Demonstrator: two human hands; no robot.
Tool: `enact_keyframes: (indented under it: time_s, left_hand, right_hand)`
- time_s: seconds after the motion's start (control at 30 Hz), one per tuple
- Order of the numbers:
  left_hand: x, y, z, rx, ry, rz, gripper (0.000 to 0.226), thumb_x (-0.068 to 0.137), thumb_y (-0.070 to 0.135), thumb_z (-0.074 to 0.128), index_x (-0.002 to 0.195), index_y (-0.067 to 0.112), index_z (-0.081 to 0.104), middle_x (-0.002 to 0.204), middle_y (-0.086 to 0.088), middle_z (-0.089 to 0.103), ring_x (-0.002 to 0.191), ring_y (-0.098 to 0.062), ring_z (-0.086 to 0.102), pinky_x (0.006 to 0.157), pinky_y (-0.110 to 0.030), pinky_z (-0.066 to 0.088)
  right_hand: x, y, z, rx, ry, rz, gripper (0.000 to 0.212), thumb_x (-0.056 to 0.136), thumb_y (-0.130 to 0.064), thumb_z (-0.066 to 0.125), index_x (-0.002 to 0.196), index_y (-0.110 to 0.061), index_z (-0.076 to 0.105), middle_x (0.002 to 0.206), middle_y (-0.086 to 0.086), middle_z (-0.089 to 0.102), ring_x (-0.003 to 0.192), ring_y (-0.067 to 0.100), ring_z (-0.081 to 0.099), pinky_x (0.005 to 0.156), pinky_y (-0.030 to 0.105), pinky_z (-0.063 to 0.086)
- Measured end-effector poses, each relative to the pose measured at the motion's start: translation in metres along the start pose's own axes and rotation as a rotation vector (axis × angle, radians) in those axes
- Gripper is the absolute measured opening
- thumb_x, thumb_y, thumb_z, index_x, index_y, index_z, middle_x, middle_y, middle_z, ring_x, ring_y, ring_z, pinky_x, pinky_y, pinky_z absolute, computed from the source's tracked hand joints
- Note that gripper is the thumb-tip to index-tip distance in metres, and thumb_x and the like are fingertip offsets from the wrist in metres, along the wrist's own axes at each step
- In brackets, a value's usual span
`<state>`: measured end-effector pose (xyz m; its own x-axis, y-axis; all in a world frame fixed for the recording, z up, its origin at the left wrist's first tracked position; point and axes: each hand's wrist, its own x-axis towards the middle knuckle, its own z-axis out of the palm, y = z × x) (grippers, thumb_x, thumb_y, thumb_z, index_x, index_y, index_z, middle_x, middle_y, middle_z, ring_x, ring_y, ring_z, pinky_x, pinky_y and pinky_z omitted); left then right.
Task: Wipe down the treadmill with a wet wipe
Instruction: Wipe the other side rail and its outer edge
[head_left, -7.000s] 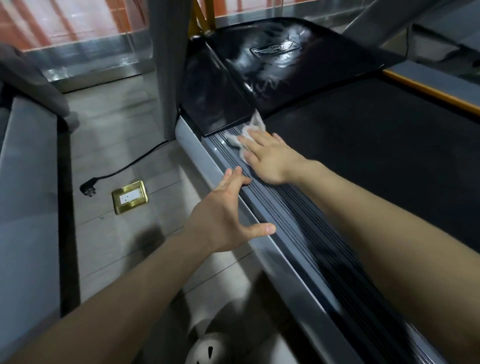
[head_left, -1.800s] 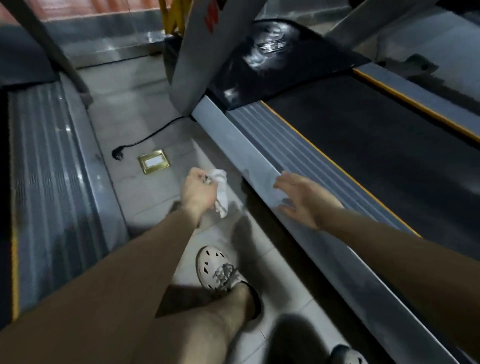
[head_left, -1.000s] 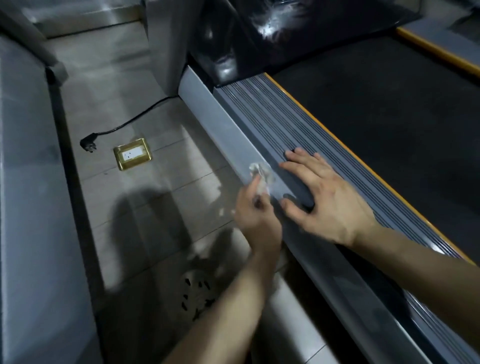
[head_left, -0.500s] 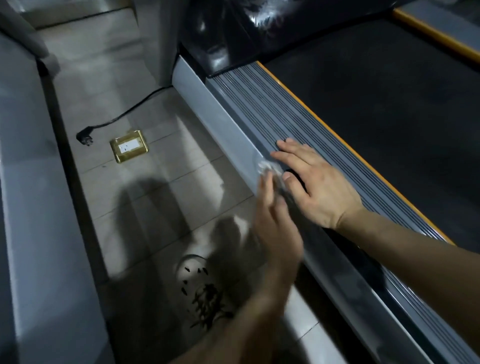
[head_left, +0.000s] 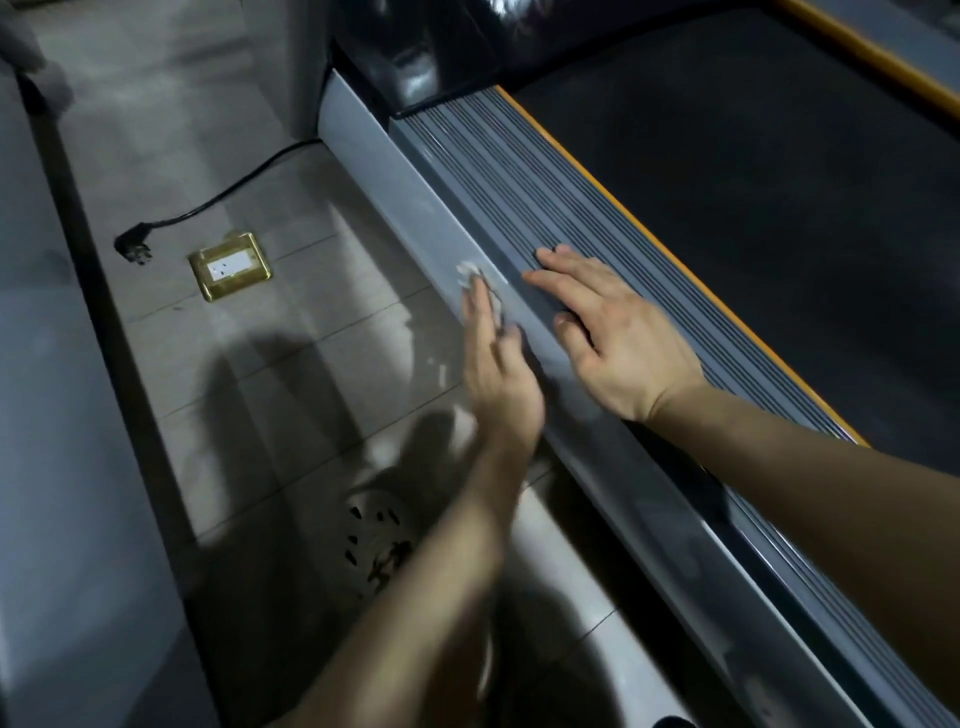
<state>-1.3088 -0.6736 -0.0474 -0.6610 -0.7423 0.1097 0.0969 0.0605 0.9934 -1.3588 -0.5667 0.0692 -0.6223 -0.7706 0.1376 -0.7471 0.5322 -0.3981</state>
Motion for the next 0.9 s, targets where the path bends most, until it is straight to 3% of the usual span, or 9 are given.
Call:
enact_keyframes:
  time_s: [0.1,0.17,0.3,0.37,0.47,0.57,0.73,0.83,0.9]
  left_hand:
    - [-0.14,0.015,0.01,0.014,-0.104,0.008,0.058,0.109,0.028,0.04,0.166,0.038,0.033,0.174,0.007,0.03,0.161,-0.017,0.026,0.126,-0.058,0.031]
    - [-0.168,0.015,0.008,0.015,-0.159,0.011,0.055,0.111,0.031,0.042,0.165,0.039,0.035,0.174,0.007,0.031,0.161,-0.017,0.027,0.125,-0.058,0.033]
    - [-0.036,0.0,0.002,-0.011,-0.026,0.049,0.062,0.109,0.049,0.039,0.167,0.03,0.03,0.175,0.005,0.027,0.162,-0.017,0.024,0.129,-0.058,0.027]
    - [0.055,0.005,-0.013,0.064,-0.005,-0.04,0.068,0.105,0.063,0.028,0.168,0.04,0.024,0.176,0.011,0.022,0.162,-0.013,0.021,0.132,-0.054,0.021]
    - [0.131,0.019,-0.033,0.121,-0.029,-0.155,0.072,0.094,0.075,0.019,0.162,0.055,0.026,0.172,0.013,0.032,0.159,-0.015,0.03,0.131,-0.053,0.023]
    - [0.094,0.028,-0.022,0.093,-0.033,-0.104,0.066,0.101,0.065,0.021,0.164,0.048,0.031,0.172,0.017,0.03,0.159,-0.008,0.027,0.132,-0.048,0.023]
    - [-0.045,0.021,-0.009,-0.002,-0.11,-0.046,0.056,0.11,0.025,0.035,0.165,0.022,0.036,0.172,0.011,0.032,0.16,-0.006,0.024,0.132,-0.048,0.024]
    - [-0.029,0.019,-0.02,-0.05,-0.165,-0.089,0.054,0.111,0.021,0.033,0.165,0.024,0.037,0.171,0.016,0.034,0.157,0.001,0.026,0.133,-0.042,0.022]
    - [0.014,0.01,-0.028,-0.045,-0.161,-0.058,0.056,0.11,0.03,0.031,0.165,0.022,0.037,0.171,0.012,0.034,0.158,-0.002,0.027,0.133,-0.044,0.021]
  right_hand:
    - [0.0,0.0,-0.002,0.011,-0.001,0.008,0.052,0.106,-0.02,0.044,0.157,-0.021,0.051,0.169,-0.001,0.04,0.161,0.014,0.025,0.133,0.04,0.021]
    - [-0.001,-0.002,-0.002,0.012,0.004,0.006,0.052,0.105,-0.018,0.044,0.156,-0.021,0.052,0.169,-0.001,0.04,0.161,0.015,0.026,0.133,0.04,0.021]
    - [0.0,-0.003,-0.001,0.014,0.019,0.017,0.053,0.104,-0.021,0.042,0.156,-0.022,0.053,0.168,-0.002,0.041,0.16,0.013,0.026,0.132,0.038,0.022]
    - [0.0,-0.004,-0.001,0.016,0.023,0.02,0.051,0.106,-0.018,0.045,0.156,-0.023,0.053,0.168,-0.003,0.041,0.16,0.011,0.026,0.132,0.037,0.022]
    - [-0.001,-0.001,-0.001,0.013,0.022,0.01,0.051,0.107,-0.019,0.047,0.157,-0.024,0.051,0.169,-0.004,0.039,0.161,0.011,0.024,0.133,0.036,0.021]
    - [0.001,0.0,0.0,0.008,0.013,0.008,0.051,0.106,-0.02,0.047,0.157,-0.024,0.051,0.169,-0.004,0.039,0.161,0.011,0.025,0.133,0.038,0.021]
    - [-0.001,-0.008,-0.003,-0.064,-0.019,0.01,0.057,0.1,-0.033,0.044,0.156,-0.022,0.052,0.167,-0.001,0.043,0.158,0.015,0.03,0.131,0.043,0.027]
    - [0.022,-0.016,-0.005,-0.173,0.056,0.025,0.039,0.101,-0.032,0.049,0.135,-0.019,0.063,0.135,0.001,0.06,0.128,0.022,0.05,0.105,0.047,0.05]
    - [0.064,-0.019,0.001,-0.156,0.097,0.04,0.033,0.105,-0.028,0.05,0.133,-0.017,0.064,0.13,0.002,0.06,0.126,0.023,0.052,0.104,0.048,0.05]
